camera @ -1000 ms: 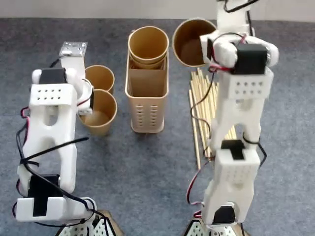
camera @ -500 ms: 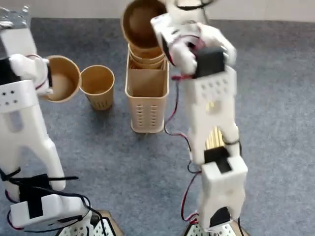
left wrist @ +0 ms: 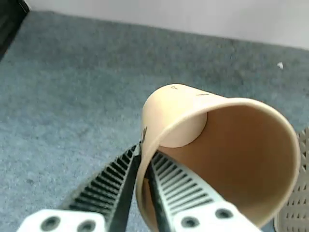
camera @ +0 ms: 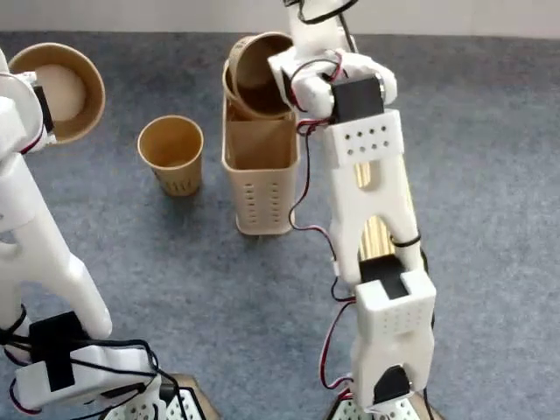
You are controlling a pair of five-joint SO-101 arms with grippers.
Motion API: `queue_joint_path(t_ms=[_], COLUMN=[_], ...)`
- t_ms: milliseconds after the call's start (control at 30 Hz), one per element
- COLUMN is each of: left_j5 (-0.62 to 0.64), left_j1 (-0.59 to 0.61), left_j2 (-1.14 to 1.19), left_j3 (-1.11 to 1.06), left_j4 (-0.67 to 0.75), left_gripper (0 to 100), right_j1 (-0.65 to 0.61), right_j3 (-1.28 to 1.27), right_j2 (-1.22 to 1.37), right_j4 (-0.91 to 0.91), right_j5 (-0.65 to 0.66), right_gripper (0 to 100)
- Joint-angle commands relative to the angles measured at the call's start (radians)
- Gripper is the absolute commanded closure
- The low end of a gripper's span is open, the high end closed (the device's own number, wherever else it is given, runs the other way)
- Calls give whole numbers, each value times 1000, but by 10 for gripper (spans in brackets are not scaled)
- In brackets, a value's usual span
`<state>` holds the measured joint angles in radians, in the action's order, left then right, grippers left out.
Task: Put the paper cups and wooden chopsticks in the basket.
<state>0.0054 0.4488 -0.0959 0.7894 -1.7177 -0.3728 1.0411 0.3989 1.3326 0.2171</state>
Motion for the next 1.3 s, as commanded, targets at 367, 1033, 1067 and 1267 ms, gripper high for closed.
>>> queue_joint_path(t_ms=[367,1033,1067,1267], left_j5=[38,38,38,37], left_j1=[-102,-101,-101,-99], left_j2=[-13,-13,-13,-13], left_j3=[38,36,36,36], left_j4=[-8,-29,-29,-29], left_gripper=[986,986,986,986], right_j1=[-12,-7,-7,-7], right_j3=[-8,-2,-4,-27], right_j2=[-119,-41,-41,-2], right_j4=[47,-88,-127,-314], right_j5=[6,0,0,-110], right_gripper=[987,832,810,799])
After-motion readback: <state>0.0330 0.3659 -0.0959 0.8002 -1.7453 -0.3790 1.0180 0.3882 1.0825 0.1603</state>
